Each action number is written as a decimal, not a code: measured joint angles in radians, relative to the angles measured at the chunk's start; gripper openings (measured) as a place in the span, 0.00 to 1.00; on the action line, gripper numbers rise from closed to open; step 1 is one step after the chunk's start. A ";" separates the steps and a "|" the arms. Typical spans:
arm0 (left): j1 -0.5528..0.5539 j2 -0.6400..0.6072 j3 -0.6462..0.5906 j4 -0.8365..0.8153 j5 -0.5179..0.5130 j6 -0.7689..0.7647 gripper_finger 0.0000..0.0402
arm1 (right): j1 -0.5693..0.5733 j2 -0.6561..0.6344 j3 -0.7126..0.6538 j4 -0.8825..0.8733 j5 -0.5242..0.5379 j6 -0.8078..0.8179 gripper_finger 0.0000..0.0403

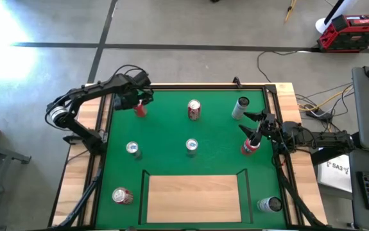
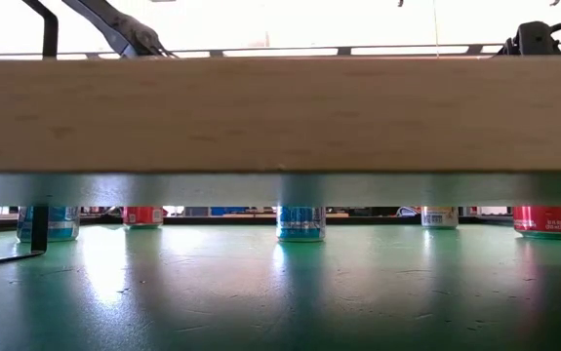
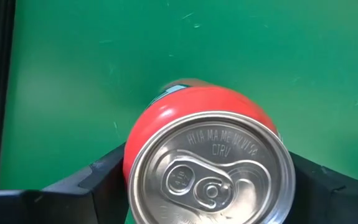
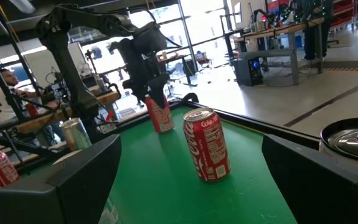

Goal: Place canned beverage on shelf
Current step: Put the top orange soda can on the shelf

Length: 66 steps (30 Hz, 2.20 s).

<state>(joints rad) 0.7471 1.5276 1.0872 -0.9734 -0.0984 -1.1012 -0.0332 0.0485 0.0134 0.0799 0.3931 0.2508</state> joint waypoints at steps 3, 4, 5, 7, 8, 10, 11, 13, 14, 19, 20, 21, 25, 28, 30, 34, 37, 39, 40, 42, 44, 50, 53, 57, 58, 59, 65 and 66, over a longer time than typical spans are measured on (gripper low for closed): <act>-0.001 -0.001 0.012 -0.022 0.039 -0.047 0.71 | 0.000 0.000 0.000 0.000 0.000 0.000 0.95; -0.003 -0.001 0.017 -0.031 0.052 -0.060 0.71 | 0.000 0.000 0.000 0.000 0.000 0.000 0.95; -0.004 -0.001 0.026 -0.044 0.064 -0.075 0.71 | 0.000 0.000 0.000 0.000 0.000 0.000 0.95; -0.010 -0.001 0.043 -0.064 0.083 -0.108 0.71 | 0.000 0.000 0.000 0.000 0.000 0.000 0.95; -0.015 -0.001 0.051 -0.074 0.088 -0.128 0.71 | 0.000 0.000 0.000 0.000 0.000 0.000 0.95; -0.032 -0.001 0.072 -0.104 0.084 -0.175 0.71 | 0.000 0.000 0.000 0.000 0.000 0.000 0.95; -0.043 -0.001 0.086 -0.116 0.084 -0.203 0.71 | 0.000 0.000 0.000 0.000 0.000 0.000 0.95; -0.070 -0.001 0.115 -0.137 0.085 -0.267 0.71 | 0.000 0.000 0.000 0.000 0.000 0.000 0.95; -0.087 -0.001 0.130 -0.150 0.085 -0.298 0.71 | 0.000 0.000 0.000 0.000 0.000 0.000 0.95; -0.196 -0.001 0.192 -0.181 0.080 -0.430 0.71 | 0.000 0.000 0.000 0.000 0.000 0.000 0.95; -0.223 -0.001 0.200 -0.183 0.078 -0.455 0.71 | 0.000 0.000 0.000 0.000 0.000 0.000 0.95; -0.248 -0.001 0.207 -0.187 0.073 -0.478 0.71 | 0.000 0.000 0.000 0.000 0.000 0.000 0.95; -0.347 -0.001 0.225 -0.194 0.061 -0.563 0.71 | 0.000 0.000 0.000 0.000 0.000 0.000 0.95; -0.409 -0.001 0.229 -0.201 0.057 -0.628 0.75 | 0.000 0.000 0.000 0.000 0.000 0.000 0.95; -0.439 -0.001 0.229 -0.202 0.044 -0.658 0.77 | 0.000 0.000 0.000 0.000 0.000 0.000 0.95; -0.479 -0.001 0.229 -0.196 0.058 -0.733 0.74 | 0.000 0.000 0.000 0.000 0.000 0.000 0.95; -0.523 -0.001 0.233 -0.198 0.092 -0.782 0.71 | 0.000 0.000 0.000 0.000 0.000 0.000 0.95; -0.560 0.005 0.246 -0.194 0.095 -0.796 0.71 | 0.000 0.000 0.000 0.000 0.000 0.000 0.95; -0.576 0.009 0.257 -0.195 0.093 -0.800 0.72 | 0.000 0.000 0.000 0.000 0.000 0.000 0.95; -0.609 0.031 0.283 -0.198 0.086 -0.816 0.72 | 0.000 0.000 0.000 0.000 0.000 0.000 0.95; -0.638 0.066 0.317 -0.208 0.082 -0.846 0.72 | 0.000 0.000 0.000 0.000 0.000 0.000 0.95; -0.722 0.231 0.510 -0.363 0.105 -0.909 0.72 | 0.000 0.000 0.000 0.000 0.000 0.000 0.95; -0.761 0.327 0.653 -0.471 0.116 -0.940 0.72 | 0.000 0.000 0.000 0.000 0.000 0.000 0.95; -0.820 0.443 0.833 -0.596 0.107 -1.017 0.72 | 0.000 0.000 0.000 0.000 0.000 0.000 0.95; -0.837 0.469 0.865 -0.601 0.093 -1.041 0.72 | 0.000 0.000 0.000 0.000 0.000 0.000 0.95; -0.856 0.486 0.889 -0.594 0.079 -1.065 0.72 | 0.000 0.000 0.000 0.000 0.000 0.000 0.95; -0.945 0.533 0.950 -0.594 0.058 -1.236 0.72 | 0.000 0.000 0.000 0.000 0.000 0.000 0.95; -0.954 0.535 0.950 -0.597 0.076 -1.271 0.72 | 0.000 0.000 0.000 0.000 0.000 0.000 0.95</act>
<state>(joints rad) -0.2072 2.0631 2.0369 -1.5699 -0.0221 -2.3719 -0.0333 0.0486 0.0135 0.0799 0.3931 0.2512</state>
